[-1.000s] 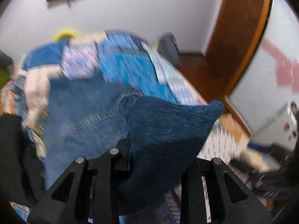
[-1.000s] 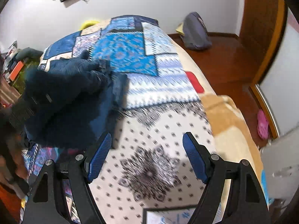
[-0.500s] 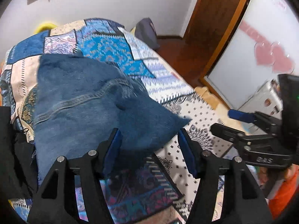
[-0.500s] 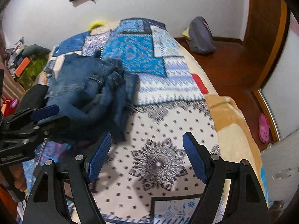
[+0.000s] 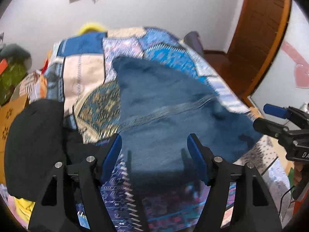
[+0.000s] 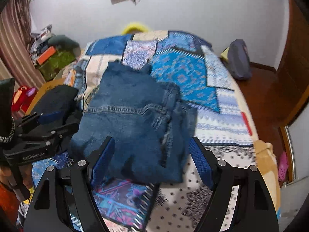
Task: Fold large clothes
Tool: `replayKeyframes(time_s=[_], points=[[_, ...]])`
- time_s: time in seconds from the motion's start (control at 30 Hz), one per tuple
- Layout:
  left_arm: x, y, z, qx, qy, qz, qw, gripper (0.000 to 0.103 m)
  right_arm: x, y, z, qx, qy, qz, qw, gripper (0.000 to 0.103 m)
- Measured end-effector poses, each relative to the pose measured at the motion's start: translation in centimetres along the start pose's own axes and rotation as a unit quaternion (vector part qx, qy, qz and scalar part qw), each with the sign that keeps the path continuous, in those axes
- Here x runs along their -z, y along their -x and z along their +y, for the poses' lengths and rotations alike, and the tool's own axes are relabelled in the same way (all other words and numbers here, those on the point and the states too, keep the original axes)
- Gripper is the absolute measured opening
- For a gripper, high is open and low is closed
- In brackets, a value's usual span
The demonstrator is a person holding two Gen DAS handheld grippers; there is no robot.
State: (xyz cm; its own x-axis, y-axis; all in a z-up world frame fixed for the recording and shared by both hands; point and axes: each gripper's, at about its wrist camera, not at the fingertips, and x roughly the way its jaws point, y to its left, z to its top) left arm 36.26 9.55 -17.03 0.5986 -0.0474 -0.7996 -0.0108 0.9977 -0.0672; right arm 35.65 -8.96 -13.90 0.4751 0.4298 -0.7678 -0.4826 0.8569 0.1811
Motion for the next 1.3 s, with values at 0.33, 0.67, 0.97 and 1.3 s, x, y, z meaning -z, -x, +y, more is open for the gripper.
replayKeyframes(time_s=[0.33, 0.67, 0.97, 1.3], points=[[3.5, -3.6, 2.1, 0.001, 0.031, 0.028, 0.9991, 0.085, 3.0, -3.6, -4.0, 0.006, -0.058, 0.047, 0.997, 0.077], [6.3, -2.6, 1.5, 0.001, 0.036, 0.019, 0.9992, 0.092, 5.8, -3.0, -4.7, 0.01, -0.065, 0.042, 0.997, 0.08], [6.9, -0.8, 1.6, -0.03, 0.002, 0.034, 0.999, 0.092, 4.5, -1.4, -4.3, 0.023, -0.06, 0.058, 0.996, 0.08], [1.8, 2.4, 5.0, -0.028, 0.035, -0.028, 0.9986, 0.092, 0.5, -0.9, -2.4, -0.003, -0.017, 0.024, 1.0, 0.083]])
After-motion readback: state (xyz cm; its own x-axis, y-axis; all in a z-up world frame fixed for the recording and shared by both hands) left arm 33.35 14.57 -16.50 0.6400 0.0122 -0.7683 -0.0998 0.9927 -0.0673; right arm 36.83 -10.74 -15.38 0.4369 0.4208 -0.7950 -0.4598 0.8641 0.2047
